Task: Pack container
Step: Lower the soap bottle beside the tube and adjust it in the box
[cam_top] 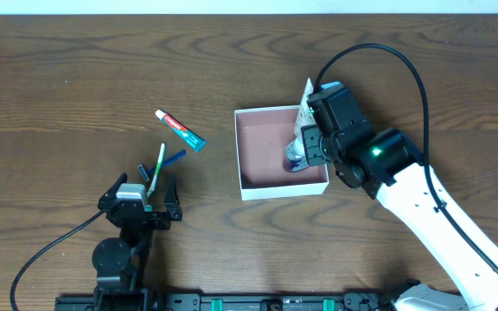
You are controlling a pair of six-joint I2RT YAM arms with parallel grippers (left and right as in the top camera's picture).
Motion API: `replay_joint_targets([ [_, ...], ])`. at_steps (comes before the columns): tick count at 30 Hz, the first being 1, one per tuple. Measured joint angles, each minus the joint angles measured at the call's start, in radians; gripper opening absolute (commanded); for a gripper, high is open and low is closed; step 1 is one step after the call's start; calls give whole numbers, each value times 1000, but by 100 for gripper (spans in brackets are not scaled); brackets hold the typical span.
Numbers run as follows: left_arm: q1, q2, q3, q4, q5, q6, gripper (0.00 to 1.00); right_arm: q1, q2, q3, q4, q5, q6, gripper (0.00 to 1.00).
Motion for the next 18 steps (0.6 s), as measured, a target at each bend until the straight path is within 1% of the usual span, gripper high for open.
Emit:
replay_joint_targets([
  [10,0,0,0,0,0,0,98,0,44,0,0,-32,-74,51],
  [13,0,0,0,0,0,0,98,0,69,0,0,-39,-91,44],
  [18,0,0,0,0,0,0,98,0,77,0,0,-48,-105,40],
])
